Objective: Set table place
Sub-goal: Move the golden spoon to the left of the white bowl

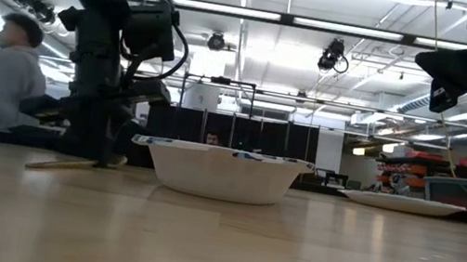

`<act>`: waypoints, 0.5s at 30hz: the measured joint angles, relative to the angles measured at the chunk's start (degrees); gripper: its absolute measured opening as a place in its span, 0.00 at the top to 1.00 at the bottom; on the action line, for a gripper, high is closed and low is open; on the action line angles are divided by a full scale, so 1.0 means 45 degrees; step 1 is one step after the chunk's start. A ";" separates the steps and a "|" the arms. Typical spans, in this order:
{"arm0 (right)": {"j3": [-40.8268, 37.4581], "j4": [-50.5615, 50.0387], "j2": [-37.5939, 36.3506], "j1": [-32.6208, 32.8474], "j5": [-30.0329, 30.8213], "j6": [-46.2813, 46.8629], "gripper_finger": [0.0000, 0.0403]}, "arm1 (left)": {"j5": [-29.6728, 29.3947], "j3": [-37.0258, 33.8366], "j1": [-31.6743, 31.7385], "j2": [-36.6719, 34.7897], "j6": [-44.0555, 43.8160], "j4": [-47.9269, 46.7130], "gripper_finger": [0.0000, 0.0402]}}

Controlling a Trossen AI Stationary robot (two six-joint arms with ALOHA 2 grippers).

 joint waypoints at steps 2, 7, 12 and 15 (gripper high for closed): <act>0.0000 0.0000 0.0000 0.0000 0.0000 0.0000 0.98 | 0.0000 0.0000 0.0000 0.0000 -0.0004 0.0032 0.87; 0.0000 0.0000 0.0000 -0.0005 0.0000 0.0000 0.98 | 0.0000 -0.0005 0.0000 0.0000 -0.0005 0.0156 0.82; 0.0000 0.0005 0.0000 -0.0005 0.0000 0.0000 0.98 | 0.0010 -0.0004 0.0000 0.0000 -0.0010 0.0265 0.73; 0.0000 0.0004 0.0000 0.0000 0.0000 0.0000 0.98 | 0.0015 -0.0005 -0.0005 -0.0029 0.0005 0.0317 0.69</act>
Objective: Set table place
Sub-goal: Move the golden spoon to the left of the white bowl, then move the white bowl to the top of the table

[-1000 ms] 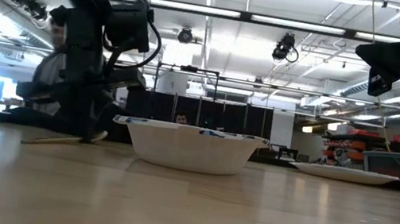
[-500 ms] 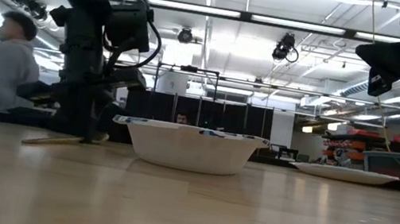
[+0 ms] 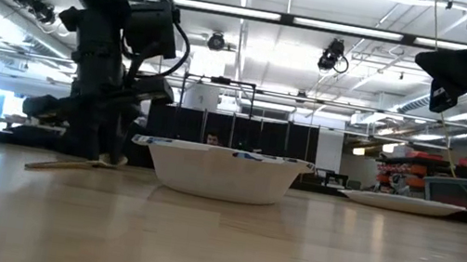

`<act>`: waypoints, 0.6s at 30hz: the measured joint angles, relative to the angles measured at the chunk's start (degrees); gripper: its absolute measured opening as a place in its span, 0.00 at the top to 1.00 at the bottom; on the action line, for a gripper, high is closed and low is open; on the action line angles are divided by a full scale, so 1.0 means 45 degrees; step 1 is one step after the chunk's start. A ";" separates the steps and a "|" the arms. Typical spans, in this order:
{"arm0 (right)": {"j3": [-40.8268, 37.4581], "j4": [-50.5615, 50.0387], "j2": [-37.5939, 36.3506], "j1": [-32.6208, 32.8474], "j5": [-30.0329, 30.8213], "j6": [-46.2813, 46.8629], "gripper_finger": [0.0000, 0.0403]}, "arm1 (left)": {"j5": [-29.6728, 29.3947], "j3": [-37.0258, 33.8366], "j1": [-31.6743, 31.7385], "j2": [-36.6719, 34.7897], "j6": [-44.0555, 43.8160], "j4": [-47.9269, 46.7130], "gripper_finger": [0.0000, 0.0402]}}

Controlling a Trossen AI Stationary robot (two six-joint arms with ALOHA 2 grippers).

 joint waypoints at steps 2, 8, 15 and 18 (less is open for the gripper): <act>0.0003 -0.0010 0.0000 -0.0001 -0.0003 0.0003 0.98 | 0.0014 0.0000 0.0000 -0.0118 -0.0005 0.0018 0.68; 0.0899 -0.1022 -0.0005 -0.0005 -0.0001 0.0092 0.98 | -0.0078 -0.0063 -0.0005 -0.0663 0.0000 -0.0080 0.67; 0.3324 -0.4691 0.0170 -0.0002 0.0158 0.0207 0.99 | -0.0018 -0.0053 -0.0005 -0.1166 0.0286 -0.0074 0.71; 0.4584 -0.5988 0.0751 -0.0004 0.0276 0.0595 0.99 | 0.0010 -0.0049 -0.0010 -0.1461 0.0440 -0.0081 0.72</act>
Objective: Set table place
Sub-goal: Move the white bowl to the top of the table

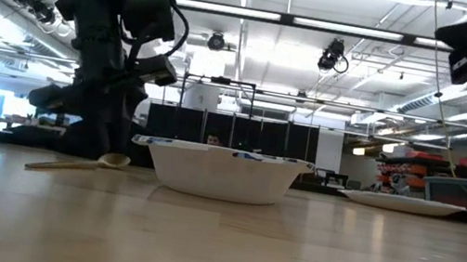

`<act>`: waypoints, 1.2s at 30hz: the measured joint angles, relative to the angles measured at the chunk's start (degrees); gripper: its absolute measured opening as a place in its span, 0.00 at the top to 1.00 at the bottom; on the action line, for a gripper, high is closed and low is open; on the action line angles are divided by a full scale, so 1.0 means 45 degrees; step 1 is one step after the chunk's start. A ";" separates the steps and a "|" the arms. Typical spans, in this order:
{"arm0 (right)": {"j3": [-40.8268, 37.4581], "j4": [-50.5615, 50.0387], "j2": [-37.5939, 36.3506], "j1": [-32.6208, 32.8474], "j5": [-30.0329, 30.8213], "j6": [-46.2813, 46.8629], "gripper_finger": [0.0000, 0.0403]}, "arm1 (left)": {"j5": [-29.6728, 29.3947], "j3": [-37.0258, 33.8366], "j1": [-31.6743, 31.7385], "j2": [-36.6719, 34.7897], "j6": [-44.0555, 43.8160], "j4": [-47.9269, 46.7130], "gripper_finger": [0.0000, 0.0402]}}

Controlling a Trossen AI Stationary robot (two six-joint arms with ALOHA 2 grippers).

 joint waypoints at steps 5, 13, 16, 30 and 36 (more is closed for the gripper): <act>0.1830 -0.1356 0.1924 0.0004 0.0137 0.0421 0.99 | -0.0282 0.0019 0.0000 -0.0884 0.0332 -0.0213 0.72; 0.4780 -0.2978 0.6452 -0.0001 0.0433 0.1839 0.99 | -0.0302 0.0029 -0.0029 -0.2961 0.1213 -0.0358 0.73; 0.5799 -0.3085 0.8115 -0.0001 0.0351 0.1865 0.99 | -0.0327 0.0039 -0.0029 -0.3725 0.1944 -0.0360 0.73; 0.9166 -0.3346 1.3783 -0.0870 -0.3078 0.4772 0.99 | -0.2113 0.0039 -0.1447 -0.6122 0.6558 -0.0280 0.73; 0.9283 -0.3221 1.5590 -0.1114 -0.3826 0.4426 0.99 | -0.3382 0.0039 -0.2147 -0.6523 0.8130 -0.0204 0.74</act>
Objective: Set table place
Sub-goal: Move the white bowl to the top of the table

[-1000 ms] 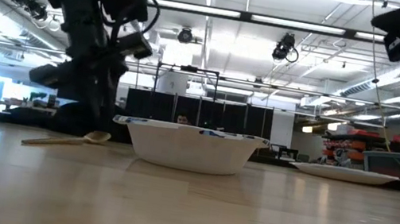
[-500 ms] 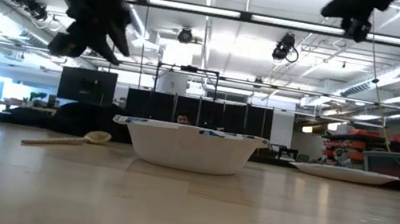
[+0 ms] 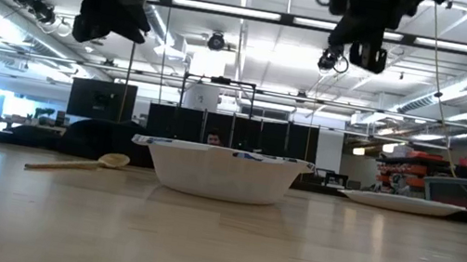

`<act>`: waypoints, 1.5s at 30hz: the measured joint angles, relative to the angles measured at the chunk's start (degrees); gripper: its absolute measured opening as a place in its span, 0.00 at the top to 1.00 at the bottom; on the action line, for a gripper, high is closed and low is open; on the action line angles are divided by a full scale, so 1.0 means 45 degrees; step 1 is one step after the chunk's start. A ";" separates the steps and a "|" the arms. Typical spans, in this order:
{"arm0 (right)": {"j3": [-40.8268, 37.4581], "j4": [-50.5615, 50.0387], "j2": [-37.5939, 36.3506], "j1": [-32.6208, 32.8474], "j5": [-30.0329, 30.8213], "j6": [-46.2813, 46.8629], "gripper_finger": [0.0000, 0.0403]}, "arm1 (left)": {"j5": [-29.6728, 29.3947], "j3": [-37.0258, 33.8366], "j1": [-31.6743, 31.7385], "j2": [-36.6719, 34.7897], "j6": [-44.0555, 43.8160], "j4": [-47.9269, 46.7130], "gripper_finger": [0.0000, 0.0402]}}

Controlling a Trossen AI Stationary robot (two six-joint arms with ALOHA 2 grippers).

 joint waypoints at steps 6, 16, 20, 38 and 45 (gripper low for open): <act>0.0000 0.0713 0.1241 0.0005 0.0295 -0.0023 0.97 | -0.0217 0.0000 -0.0367 -0.0147 0.0773 0.0380 0.78; 0.0010 0.1929 0.2310 -0.0163 0.0272 0.0867 0.81 | -0.0207 0.0000 -0.0612 -0.0147 0.0761 0.0520 0.79; 0.0010 0.1924 0.3151 -0.0597 -0.0361 0.2214 0.74 | -0.0207 0.0000 -0.0612 -0.0147 0.0769 0.0512 0.80; 0.0010 0.2838 0.5989 -0.1666 -0.1954 0.1871 0.68 | -0.0202 0.0000 -0.0607 -0.0147 0.0774 0.0522 0.81; 0.0005 0.3242 0.6615 -0.1632 -0.2318 0.1871 0.68 | -0.0202 0.0000 -0.0602 -0.0138 0.0773 0.0529 0.80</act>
